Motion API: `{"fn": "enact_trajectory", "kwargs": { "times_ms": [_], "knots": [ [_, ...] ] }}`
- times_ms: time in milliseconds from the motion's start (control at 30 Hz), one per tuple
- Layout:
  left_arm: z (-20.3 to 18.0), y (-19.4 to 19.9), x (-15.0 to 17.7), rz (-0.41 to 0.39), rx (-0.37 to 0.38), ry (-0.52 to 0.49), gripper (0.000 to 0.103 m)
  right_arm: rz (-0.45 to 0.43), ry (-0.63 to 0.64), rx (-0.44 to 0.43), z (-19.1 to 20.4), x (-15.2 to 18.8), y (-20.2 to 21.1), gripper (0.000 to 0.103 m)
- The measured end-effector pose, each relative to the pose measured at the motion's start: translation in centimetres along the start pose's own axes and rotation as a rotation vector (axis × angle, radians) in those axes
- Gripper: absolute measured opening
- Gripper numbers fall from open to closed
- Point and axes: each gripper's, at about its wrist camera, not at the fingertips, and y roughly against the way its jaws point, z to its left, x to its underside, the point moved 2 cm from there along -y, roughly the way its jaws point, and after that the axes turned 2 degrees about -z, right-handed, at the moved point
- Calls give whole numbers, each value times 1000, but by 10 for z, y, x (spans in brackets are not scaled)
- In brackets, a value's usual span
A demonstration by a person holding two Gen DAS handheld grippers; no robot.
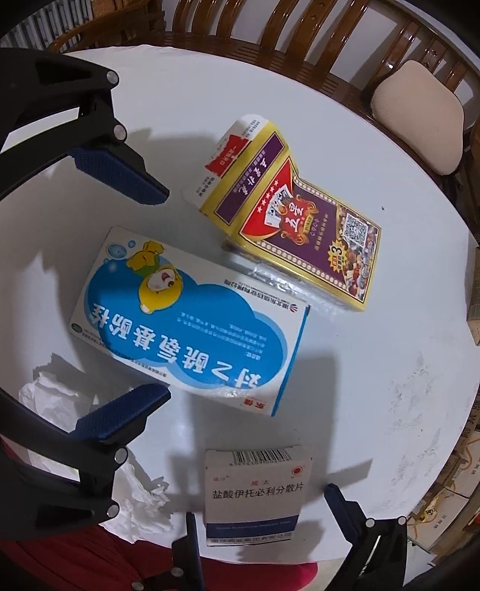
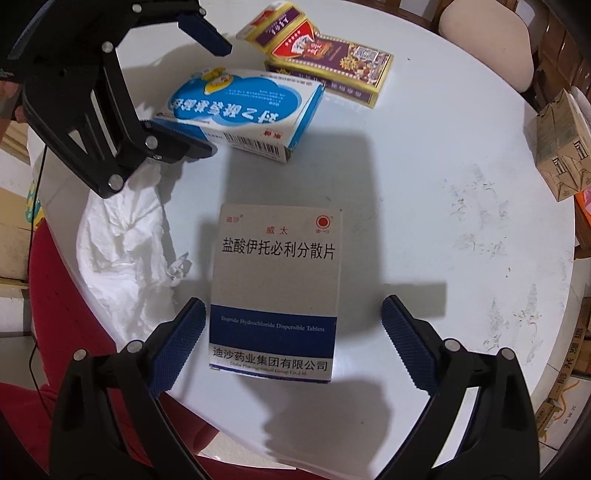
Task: Collect trash
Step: 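Move the left tool to the blue-and-white box while the right tool reaches the white medicine box, then close the left tool on the blue box while the right tool grips the white medicine box, then carry the blue box with the left tool and the white box with the right tool to the bag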
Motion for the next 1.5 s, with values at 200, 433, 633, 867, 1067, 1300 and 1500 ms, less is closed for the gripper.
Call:
{"fn": "enact_trajectory", "kwargs": {
  "times_ms": [200, 433, 633, 867, 1067, 1300, 1500],
  "knots": [
    [-1, -2, -1, -15, 27, 37, 93, -6, 14, 26, -4, -6, -7, 93],
    [-3, 3, 3, -34, 42, 115, 78, -20, 8, 29, 2, -5, -5, 87],
    [-8, 9, 10, -37, 38, 163, 68, -33, 17, 26, 7, -8, 6, 62],
    [-10, 10, 12, -10, 30, 262, 67, -30, -5, 26, 7, -9, 7, 61],
    [2, 8, 12, 22, 14, 393, 66, -45, -25, 38, 3, -3, 12, 61],
    [3, 12, 18, 25, -5, 430, 66, -85, -56, 50, -3, 1, 29, 61],
    [4, 34, 24, -17, -29, 445, 65, -144, -86, 57, -5, 3, 52, 61]
  ]
}}
